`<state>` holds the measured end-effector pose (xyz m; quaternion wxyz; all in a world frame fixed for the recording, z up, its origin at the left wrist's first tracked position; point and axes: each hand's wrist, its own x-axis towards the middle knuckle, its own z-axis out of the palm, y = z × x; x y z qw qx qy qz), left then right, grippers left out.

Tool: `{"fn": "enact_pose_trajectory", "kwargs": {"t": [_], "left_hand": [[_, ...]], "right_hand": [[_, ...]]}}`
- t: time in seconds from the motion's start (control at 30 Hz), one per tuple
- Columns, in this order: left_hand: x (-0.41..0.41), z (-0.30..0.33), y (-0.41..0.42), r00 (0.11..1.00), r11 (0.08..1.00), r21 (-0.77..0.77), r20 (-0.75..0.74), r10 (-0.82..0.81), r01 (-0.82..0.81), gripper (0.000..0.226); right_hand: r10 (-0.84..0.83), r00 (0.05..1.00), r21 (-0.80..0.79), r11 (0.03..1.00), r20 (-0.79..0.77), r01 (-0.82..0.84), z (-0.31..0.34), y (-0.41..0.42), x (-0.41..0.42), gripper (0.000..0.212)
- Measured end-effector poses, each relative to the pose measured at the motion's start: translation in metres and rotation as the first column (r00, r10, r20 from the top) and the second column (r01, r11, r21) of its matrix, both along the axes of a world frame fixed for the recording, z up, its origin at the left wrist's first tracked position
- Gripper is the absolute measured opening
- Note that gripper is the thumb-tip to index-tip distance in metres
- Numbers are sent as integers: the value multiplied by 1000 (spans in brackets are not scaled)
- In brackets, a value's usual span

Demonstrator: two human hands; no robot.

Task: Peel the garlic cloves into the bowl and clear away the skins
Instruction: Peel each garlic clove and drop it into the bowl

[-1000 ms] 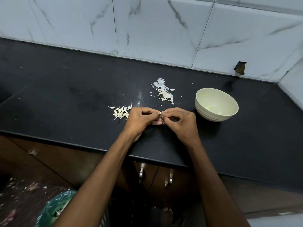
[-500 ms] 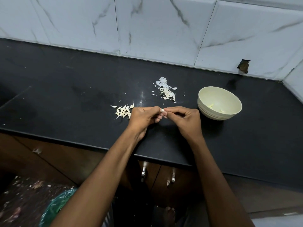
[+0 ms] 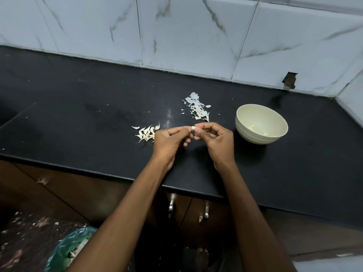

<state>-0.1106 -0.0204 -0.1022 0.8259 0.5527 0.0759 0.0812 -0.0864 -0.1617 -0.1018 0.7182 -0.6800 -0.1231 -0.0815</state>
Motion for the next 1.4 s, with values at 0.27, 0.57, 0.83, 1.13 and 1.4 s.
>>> {"fn": "enact_pose_trajectory", "kwargs": {"t": [0.27, 0.57, 0.83, 1.13, 1.4], "left_hand": [[-3, -2, 2, 991, 994, 112, 131, -30, 15, 14], [-3, -3, 0, 991, 992, 122, 130, -31, 15, 10], [-5, -1, 1, 990, 1000, 15, 139, -21, 19, 16], [-6, -1, 0, 983, 994, 104, 179, 26, -45, 13], [-7, -2, 0, 986, 989, 135, 160, 42, -64, 12]], "right_hand": [[17, 998, -10, 1000, -60, -17, -6, -3, 6, 7], [72, 993, 10, 997, -89, -71, -4, -4, 7, 13], [25, 999, -57, 998, 27, -24, -2, 0, 1, 11], [-55, 981, -235, 967, 184, 98, -3, -2, -1, 12], [-95, 944, -342, 917, 317, 207, -5, 0, -2, 9]]}}
